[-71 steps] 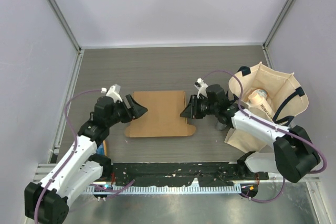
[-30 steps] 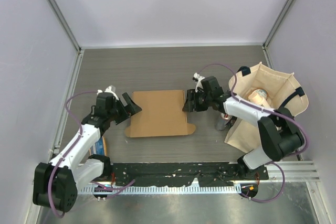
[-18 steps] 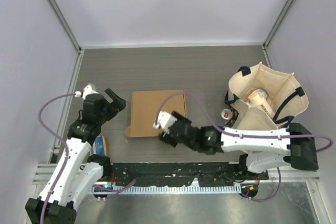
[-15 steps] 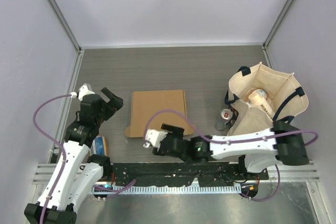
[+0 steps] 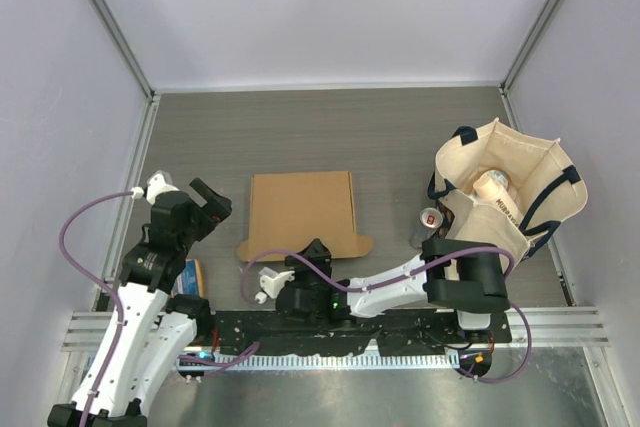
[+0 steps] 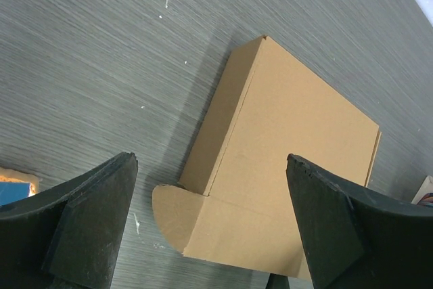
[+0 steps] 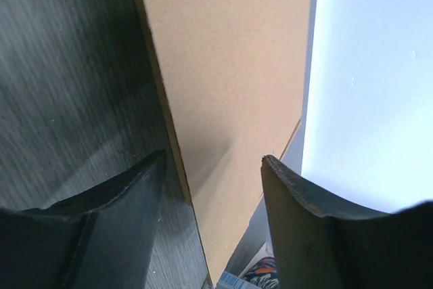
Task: Fold the paper box
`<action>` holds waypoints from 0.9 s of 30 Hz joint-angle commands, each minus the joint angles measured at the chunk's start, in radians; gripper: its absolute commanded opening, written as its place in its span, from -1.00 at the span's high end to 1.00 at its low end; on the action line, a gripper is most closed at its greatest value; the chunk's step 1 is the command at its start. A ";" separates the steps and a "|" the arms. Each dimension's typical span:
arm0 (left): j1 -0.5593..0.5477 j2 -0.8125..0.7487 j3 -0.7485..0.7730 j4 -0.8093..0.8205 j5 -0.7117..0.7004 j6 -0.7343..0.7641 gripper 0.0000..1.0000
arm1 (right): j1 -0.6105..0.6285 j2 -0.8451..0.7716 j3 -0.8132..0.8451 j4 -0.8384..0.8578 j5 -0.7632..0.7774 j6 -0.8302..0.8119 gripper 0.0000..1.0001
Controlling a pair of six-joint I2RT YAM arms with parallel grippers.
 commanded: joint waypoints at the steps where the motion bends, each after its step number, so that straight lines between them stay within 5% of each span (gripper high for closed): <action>1: 0.006 -0.015 0.004 0.010 -0.004 0.032 -0.90 | 0.007 0.013 0.044 0.129 0.102 -0.073 -0.10; 3: 0.004 -0.015 0.007 0.009 -0.009 0.040 -0.91 | 0.007 0.004 0.041 0.123 0.099 -0.067 0.28; 10: 0.006 -0.010 0.002 0.021 0.000 0.048 -0.90 | 0.006 -0.039 0.026 0.134 0.103 -0.076 0.63; 27: 0.006 -0.004 0.079 -0.022 -0.041 0.052 -0.94 | -0.102 -0.205 0.127 0.041 -0.019 -0.145 0.97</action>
